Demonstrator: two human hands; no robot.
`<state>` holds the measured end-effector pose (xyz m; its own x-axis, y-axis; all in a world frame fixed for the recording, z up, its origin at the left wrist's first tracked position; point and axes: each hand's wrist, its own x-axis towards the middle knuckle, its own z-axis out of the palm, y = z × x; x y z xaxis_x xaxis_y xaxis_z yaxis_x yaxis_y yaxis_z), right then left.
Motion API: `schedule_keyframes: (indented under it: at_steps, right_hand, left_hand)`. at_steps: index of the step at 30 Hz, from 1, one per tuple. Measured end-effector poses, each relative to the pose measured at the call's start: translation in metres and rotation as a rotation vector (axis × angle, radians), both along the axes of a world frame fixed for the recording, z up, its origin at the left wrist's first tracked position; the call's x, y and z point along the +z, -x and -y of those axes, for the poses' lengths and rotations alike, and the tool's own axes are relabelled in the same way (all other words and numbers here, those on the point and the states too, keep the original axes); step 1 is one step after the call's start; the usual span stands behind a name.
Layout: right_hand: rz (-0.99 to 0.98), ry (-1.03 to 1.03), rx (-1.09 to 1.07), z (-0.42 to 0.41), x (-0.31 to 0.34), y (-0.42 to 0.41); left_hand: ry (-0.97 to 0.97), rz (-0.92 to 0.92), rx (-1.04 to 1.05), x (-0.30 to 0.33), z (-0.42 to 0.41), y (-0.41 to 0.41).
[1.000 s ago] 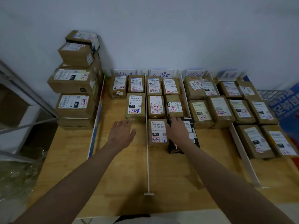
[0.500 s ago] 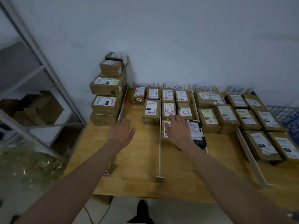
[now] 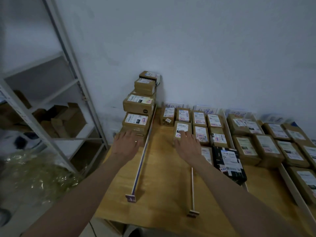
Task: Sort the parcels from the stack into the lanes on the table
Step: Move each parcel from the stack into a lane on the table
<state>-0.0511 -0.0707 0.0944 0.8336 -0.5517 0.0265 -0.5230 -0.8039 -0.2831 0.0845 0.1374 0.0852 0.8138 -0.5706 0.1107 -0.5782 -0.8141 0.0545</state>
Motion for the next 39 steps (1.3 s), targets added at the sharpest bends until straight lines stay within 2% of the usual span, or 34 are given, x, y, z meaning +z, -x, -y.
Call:
schedule_keyframes:
  at_steps: [8, 13, 19, 26, 29, 34, 39]
  right_hand:
    - [-0.009, -0.050, -0.050, -0.027, 0.011, -0.112]
    - [0.053, -0.086, -0.120, -0.034, 0.015, -0.178]
    - [0.046, -0.137, -0.222, -0.015, 0.016, -0.246]
    - [-0.003, -0.151, -0.280, 0.023, 0.006, -0.314]
    - [-0.005, -0.225, -0.299, 0.032, -0.004, -0.339]
    - [0.008, -0.482, -0.367, 0.040, -0.024, -0.362]
    - [0.050, -0.594, -0.415, 0.034, -0.032, -0.368]
  left_hand:
    - [-0.001, -0.031, -0.035, 0.007, -0.020, -0.115]
    - [-0.030, -0.032, -0.088, 0.016, -0.017, -0.186]
    - [0.007, -0.055, -0.113, 0.020, 0.011, -0.259]
    - [0.078, -0.187, -0.068, 0.016, 0.054, -0.319]
    - [0.094, -0.249, -0.035, 0.007, 0.067, -0.337]
    - [0.089, -0.369, 0.017, -0.016, 0.083, -0.352]
    - [0.273, -0.543, 0.093, -0.030, 0.089, -0.345]
